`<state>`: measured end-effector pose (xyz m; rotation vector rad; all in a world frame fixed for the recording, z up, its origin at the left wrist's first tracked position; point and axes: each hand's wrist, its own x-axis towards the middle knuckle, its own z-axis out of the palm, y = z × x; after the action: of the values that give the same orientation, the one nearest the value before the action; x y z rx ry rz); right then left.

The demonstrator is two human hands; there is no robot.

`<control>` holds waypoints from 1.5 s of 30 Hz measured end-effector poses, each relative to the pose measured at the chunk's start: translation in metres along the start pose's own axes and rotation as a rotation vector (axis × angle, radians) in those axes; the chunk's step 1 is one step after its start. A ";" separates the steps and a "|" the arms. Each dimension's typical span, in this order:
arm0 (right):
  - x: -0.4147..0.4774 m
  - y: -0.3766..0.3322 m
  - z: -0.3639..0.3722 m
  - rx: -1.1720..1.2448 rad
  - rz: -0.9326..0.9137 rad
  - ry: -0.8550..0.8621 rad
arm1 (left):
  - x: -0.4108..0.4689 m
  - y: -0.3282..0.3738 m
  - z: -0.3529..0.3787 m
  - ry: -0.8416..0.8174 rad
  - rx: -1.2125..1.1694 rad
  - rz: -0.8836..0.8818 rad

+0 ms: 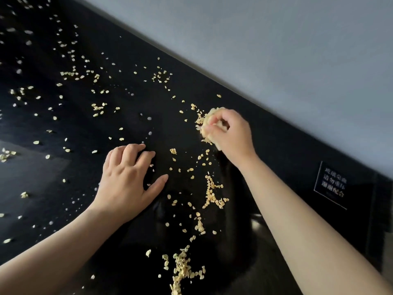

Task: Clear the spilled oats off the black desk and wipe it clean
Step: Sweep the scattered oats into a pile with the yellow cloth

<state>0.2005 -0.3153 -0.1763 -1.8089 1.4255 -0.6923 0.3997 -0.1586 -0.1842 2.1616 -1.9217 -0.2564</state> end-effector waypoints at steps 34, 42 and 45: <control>0.003 -0.024 0.003 0.012 -0.024 0.289 | 0.018 -0.059 -0.011 -0.018 -0.152 0.173; 0.089 -0.002 0.012 -0.067 0.209 0.395 | 0.015 -0.059 -0.009 -0.015 -0.161 0.186; 0.072 -0.025 0.030 -0.023 0.096 0.158 | 0.019 -0.062 -0.012 -0.014 -0.155 0.201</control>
<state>0.2558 -0.3761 -0.1760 -1.7225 1.6178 -0.7863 0.4646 -0.1695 -0.1904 1.8598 -2.0356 -0.3708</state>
